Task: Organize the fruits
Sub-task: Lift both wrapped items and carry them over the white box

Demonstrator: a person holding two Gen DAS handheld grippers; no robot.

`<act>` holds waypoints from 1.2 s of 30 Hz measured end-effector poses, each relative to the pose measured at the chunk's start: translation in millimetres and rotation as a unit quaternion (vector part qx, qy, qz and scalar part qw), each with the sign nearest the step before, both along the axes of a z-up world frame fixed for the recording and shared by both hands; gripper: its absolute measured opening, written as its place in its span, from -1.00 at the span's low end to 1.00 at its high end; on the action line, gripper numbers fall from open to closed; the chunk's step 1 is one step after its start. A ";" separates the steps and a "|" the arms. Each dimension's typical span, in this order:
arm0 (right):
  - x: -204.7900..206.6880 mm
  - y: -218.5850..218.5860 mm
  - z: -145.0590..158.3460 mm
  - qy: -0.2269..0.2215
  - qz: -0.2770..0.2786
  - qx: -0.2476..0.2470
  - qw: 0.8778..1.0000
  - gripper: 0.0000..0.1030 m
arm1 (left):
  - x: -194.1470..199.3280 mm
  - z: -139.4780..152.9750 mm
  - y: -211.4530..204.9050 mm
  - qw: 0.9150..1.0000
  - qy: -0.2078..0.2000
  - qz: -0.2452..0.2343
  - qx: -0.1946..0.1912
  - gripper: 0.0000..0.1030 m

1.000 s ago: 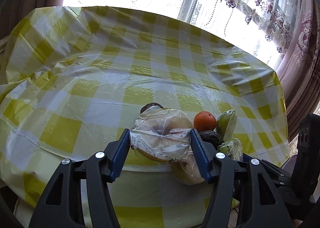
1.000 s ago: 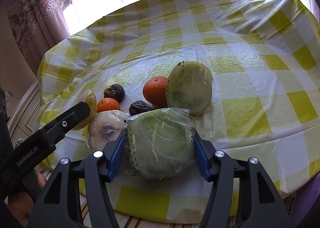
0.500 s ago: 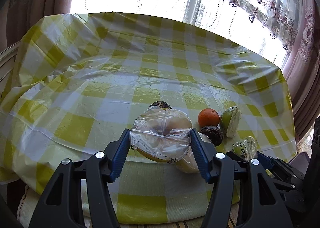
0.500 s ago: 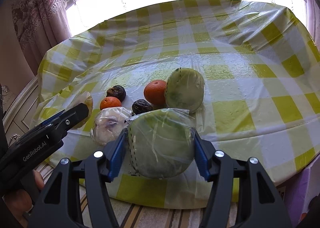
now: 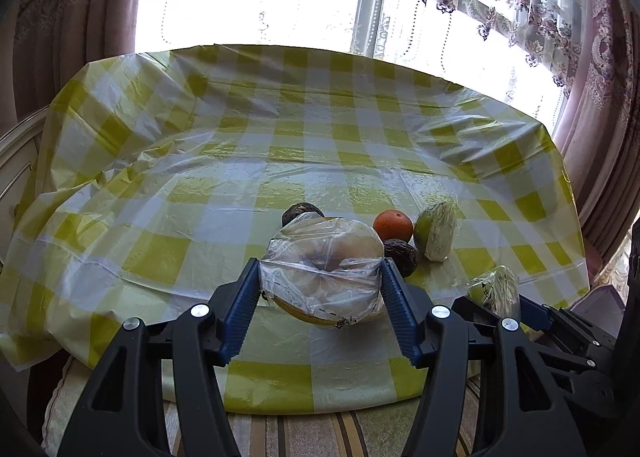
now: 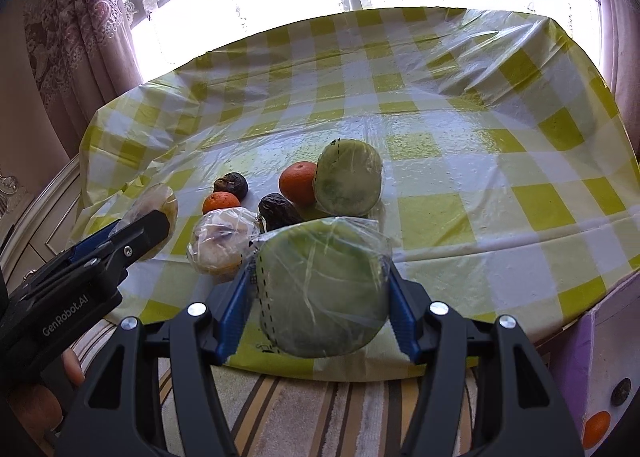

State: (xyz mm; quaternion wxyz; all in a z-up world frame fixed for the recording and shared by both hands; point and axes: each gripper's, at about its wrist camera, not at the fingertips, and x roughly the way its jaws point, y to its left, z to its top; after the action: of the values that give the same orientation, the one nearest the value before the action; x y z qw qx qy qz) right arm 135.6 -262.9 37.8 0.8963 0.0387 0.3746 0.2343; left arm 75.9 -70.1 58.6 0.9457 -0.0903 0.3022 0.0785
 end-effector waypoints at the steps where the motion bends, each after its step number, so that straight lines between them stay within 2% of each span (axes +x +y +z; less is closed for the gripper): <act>1: -1.8 -2.3 0.9 -0.001 -0.002 0.000 1.000 0.18 | -0.7 1.1 -2.6 1.000 0.001 -0.002 0.002 0.12; 11: -18.0 -35.7 11.0 -0.002 -0.023 0.009 1.000 0.18 | -10.3 10.3 -40.6 0.999 0.003 -0.035 0.025 0.12; 25: -32.9 -119.1 9.6 0.016 -0.086 0.012 0.996 0.18 | -13.0 9.9 -111.2 0.993 0.019 -0.105 0.059 0.12; 31: -38.7 -160.5 3.2 0.025 -0.118 -0.012 0.993 0.18 | -10.3 1.4 -152.5 0.985 0.040 -0.156 0.067 0.12; 36: -41.3 -202.3 -7.1 0.048 -0.160 -0.035 0.985 0.18 | -5.3 -10.7 -193.8 0.971 0.067 -0.222 0.052 0.12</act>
State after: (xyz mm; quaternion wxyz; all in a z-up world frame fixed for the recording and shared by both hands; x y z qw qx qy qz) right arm 94.4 -465.2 30.7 0.9042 0.0777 0.4137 0.0725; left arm 70.6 -263.9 47.9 0.9207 0.0336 0.3725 -0.1116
